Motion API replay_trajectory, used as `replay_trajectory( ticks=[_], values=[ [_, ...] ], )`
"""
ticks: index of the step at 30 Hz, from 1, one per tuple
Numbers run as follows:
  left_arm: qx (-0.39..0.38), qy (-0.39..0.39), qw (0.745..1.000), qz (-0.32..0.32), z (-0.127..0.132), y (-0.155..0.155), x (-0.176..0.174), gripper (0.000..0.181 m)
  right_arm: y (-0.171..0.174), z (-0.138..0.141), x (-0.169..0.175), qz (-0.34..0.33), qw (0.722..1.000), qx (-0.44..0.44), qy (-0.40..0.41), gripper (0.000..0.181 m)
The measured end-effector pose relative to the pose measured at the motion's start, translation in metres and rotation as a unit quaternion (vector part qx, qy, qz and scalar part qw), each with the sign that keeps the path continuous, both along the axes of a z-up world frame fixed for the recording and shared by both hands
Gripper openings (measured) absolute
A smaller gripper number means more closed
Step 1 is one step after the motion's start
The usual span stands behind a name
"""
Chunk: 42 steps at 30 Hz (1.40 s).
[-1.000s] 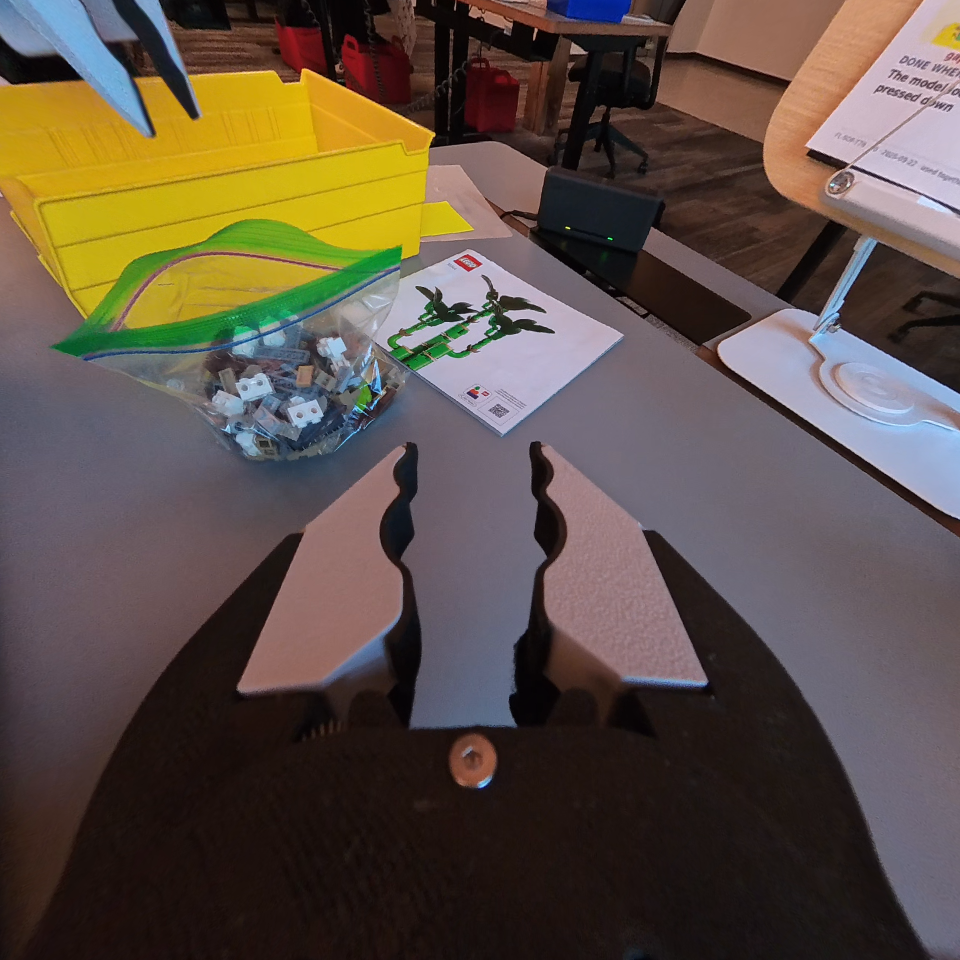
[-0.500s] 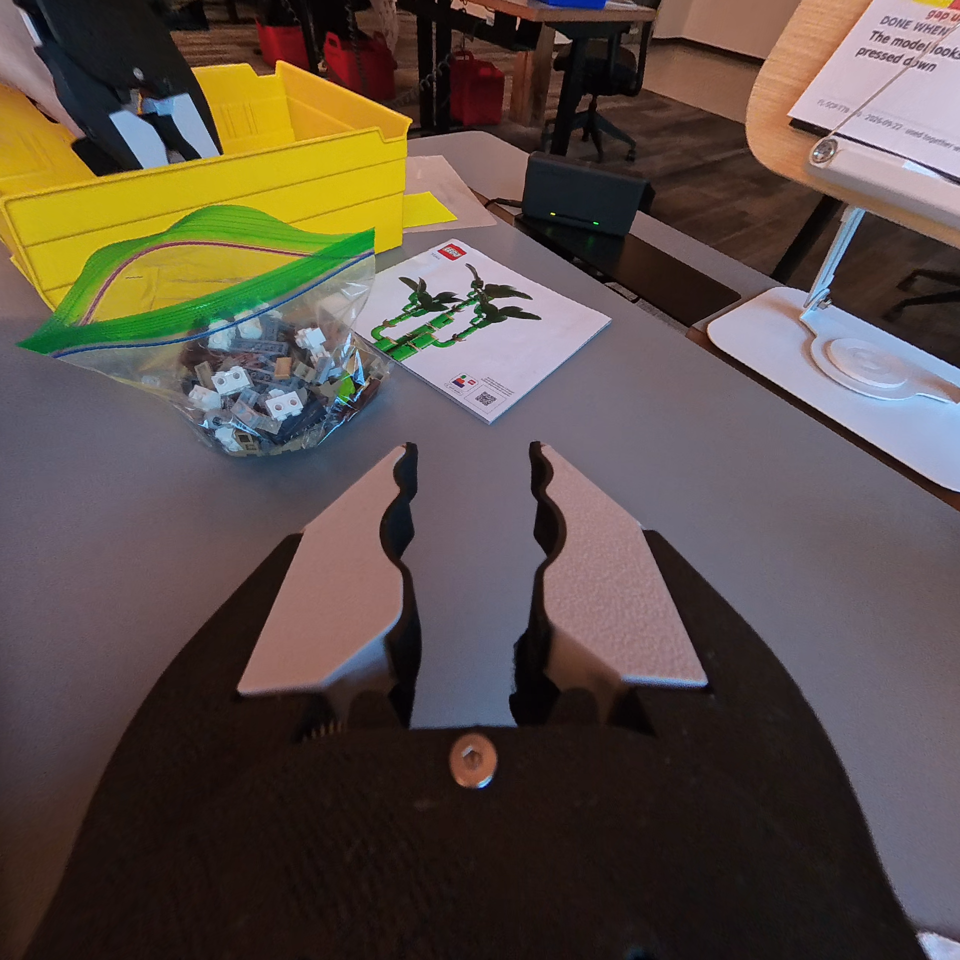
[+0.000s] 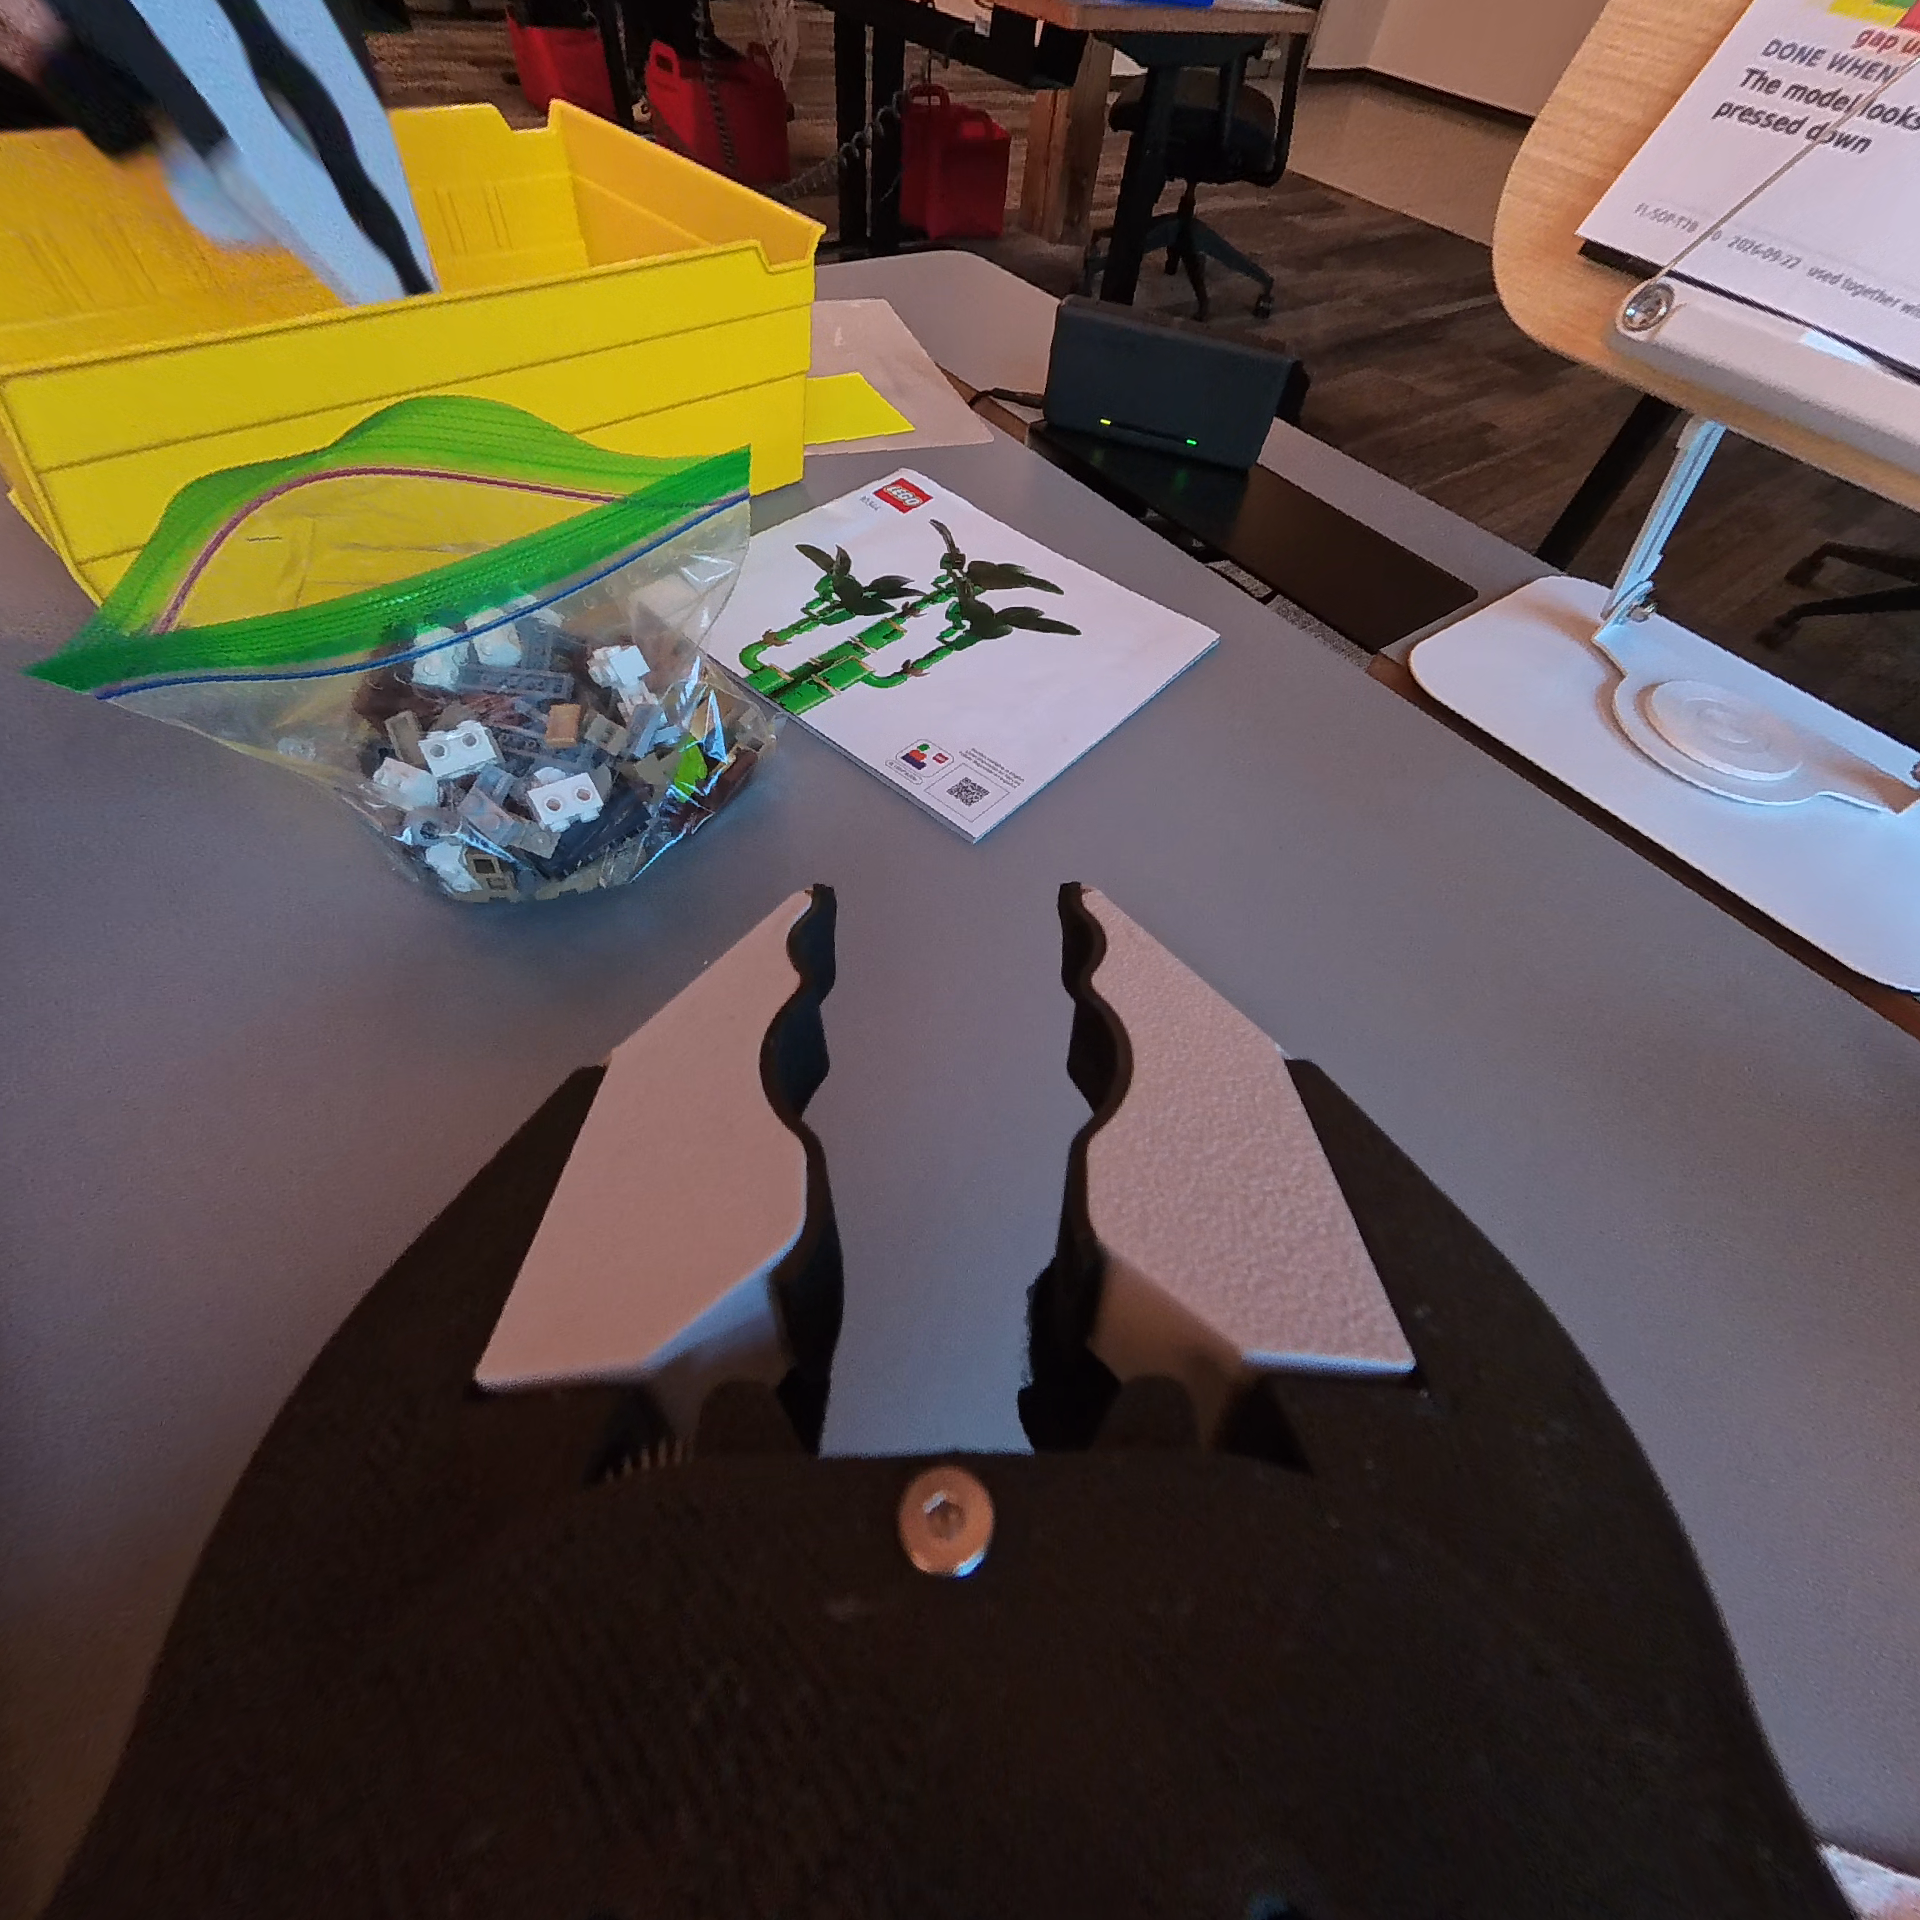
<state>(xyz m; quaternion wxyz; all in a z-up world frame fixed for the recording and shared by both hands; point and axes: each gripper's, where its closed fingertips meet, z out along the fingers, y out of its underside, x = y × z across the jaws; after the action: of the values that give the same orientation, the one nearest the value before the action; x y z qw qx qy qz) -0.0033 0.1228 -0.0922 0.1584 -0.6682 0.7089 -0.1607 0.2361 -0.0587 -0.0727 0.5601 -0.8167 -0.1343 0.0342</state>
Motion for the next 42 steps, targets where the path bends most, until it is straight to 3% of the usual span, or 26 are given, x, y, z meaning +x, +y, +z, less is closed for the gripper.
replay_trajectory(
  ticks=[3,6,8,14,16,20,23,25,27,31,34,36,39,42],
  values=[
    [-0.016,-0.108,0.992,-0.061,0.066,-0.057,0.038,0.006,0.001,-0.003,-0.001,0.001,1.0,-0.007,-0.002,0.043],
    [-0.047,-0.148,0.977,-0.144,0.09,-0.127,0.067,0.006,0.001,-0.005,-0.001,0.001,1.0,-0.01,-0.009,0.043],
    [-0.052,-0.126,0.975,-0.173,0.079,-0.151,0.08,0.006,0.0,-0.006,0.0,0.0,1.0,-0.01,-0.01,0.043],
    [-0.048,-0.051,0.98,-0.189,0.03,-0.159,0.101,0.007,-0.001,-0.002,0.003,-0.003,1.0,-0.004,-0.006,0.043],
    [-0.042,-0.046,0.983,-0.174,0.028,-0.152,0.104,0.028,-0.002,-0.001,0.003,-0.002,1.0,-0.003,-0.008,0.043],
    [-0.068,-0.111,0.98,-0.148,0.063,-0.14,0.102,0.024,-0.002,0.0,0.001,0.001,1.0,-0.002,-0.012,0.043],
    [-0.051,-0.136,0.983,-0.11,0.081,-0.11,0.081,0.023,-0.003,0.001,0.0,0.003,1.0,-0.002,-0.014,0.043],
    [-0.011,-0.112,0.991,-0.073,0.07,-0.074,0.056,0.022,-0.003,0.001,-0.001,0.003,1.0,-0.001,-0.015,0.043],
    [0.03,-0.031,0.999,-0.031,0.036,-0.032,0.021,0.025,-0.002,0.003,-0.001,0.003,1.0,0.002,-0.013,0.043],
    [-0.155,-0.116,0.981,-0.017,0.04,-0.04,0.02,0.014,-0.001,0.002,-0.003,0.005,1.0,0.001,-0.012,0.043],
    [-0.233,-0.181,0.955,-0.015,0.06,-0.044,0.024,0.017,-0.001,0.001,-0.003,0.004,1.0,0.0,-0.008,0.043],
    [-0.238,-0.216,0.947,-0.004,0.07,-0.039,0.024,0.022,-0.001,0.0,-0.002,0.002,1.0,-0.001,-0.005,0.043],
    [-0.179,-0.196,0.964,0.028,0.05,-0.018,0.01,0.022,0.0,-0.001,-0.001,0.002,1.0,-0.003,-0.002,0.043],
    [-0.083,-0.104,0.99,0.056,0.003,0.005,-0.014,0.024,0.0,-0.004,-0.001,0.002,1.0,-0.008,-0.006,0.043]
  ],
)
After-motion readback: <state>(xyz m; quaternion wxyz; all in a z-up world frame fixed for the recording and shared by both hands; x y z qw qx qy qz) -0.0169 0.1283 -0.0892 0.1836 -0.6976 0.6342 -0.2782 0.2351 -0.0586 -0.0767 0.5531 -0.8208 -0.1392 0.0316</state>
